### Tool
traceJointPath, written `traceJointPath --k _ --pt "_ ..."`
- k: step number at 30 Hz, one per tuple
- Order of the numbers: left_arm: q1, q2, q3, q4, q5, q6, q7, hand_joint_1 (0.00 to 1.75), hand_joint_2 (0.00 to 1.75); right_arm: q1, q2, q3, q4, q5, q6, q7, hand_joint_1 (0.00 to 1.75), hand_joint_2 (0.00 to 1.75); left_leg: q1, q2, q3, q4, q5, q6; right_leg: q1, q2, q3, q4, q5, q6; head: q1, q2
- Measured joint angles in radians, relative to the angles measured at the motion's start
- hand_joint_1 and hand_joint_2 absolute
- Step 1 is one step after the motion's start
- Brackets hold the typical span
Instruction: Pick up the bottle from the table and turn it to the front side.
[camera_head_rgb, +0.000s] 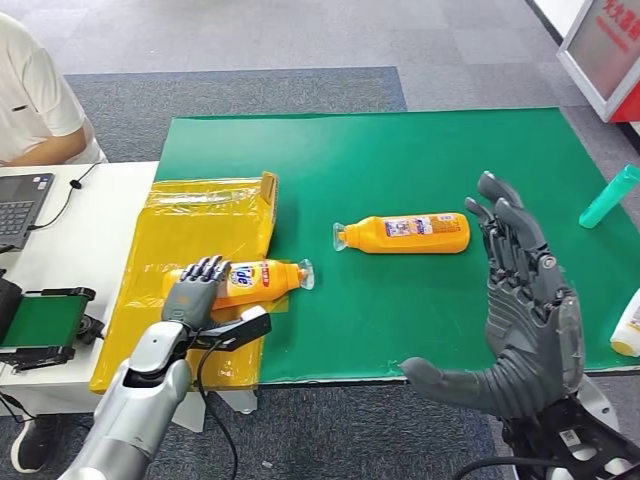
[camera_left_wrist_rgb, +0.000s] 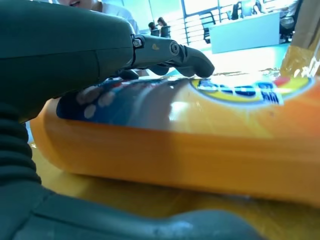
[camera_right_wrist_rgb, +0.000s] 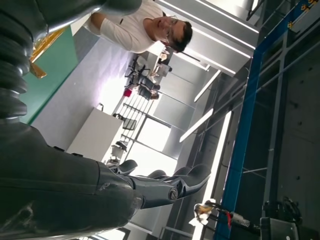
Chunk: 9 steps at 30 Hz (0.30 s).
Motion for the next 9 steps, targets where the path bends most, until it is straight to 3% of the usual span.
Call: traceJointPath --k 9 --pt "0.01 -0.026 0.058 -0.192 -0.002 0.096 0.011 0.0 0.0 0.016 0.0 -0.004 -0.002 0.013 -0.025 0.009 0.0 1.75 0.0 0.0 0.0 0.0 0.0 0.0 0.0 0.0 0.0 0.0 0.0 0.0 0.0 0.0"
